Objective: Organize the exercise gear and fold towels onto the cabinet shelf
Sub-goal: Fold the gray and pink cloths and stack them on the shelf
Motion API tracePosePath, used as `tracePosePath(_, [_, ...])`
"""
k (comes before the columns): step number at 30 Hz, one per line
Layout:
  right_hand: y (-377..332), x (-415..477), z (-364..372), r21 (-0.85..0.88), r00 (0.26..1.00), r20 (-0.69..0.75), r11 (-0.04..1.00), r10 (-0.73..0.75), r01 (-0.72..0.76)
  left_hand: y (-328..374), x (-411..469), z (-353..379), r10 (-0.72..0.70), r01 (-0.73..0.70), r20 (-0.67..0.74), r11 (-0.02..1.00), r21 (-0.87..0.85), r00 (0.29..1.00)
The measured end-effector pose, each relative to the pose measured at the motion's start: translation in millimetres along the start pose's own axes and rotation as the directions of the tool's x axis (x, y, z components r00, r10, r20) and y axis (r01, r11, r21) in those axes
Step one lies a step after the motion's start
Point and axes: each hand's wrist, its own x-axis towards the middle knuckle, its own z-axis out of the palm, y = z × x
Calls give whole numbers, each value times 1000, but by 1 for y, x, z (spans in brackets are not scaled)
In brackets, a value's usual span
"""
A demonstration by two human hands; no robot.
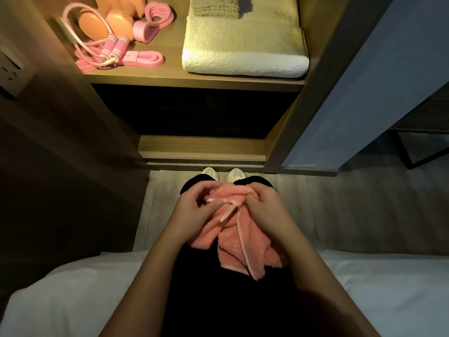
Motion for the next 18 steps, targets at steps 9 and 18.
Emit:
tracePosePath(9, [0, 0, -12, 315, 985, 153, 941, 76, -121, 14, -4, 11, 214, -185, -133, 963, 198, 968])
tracePosePath(18, [-15, -11, -13, 185, 977, 107, 970, -182, 160, 44, -3, 4, 176, -132, -276, 976, 173, 945])
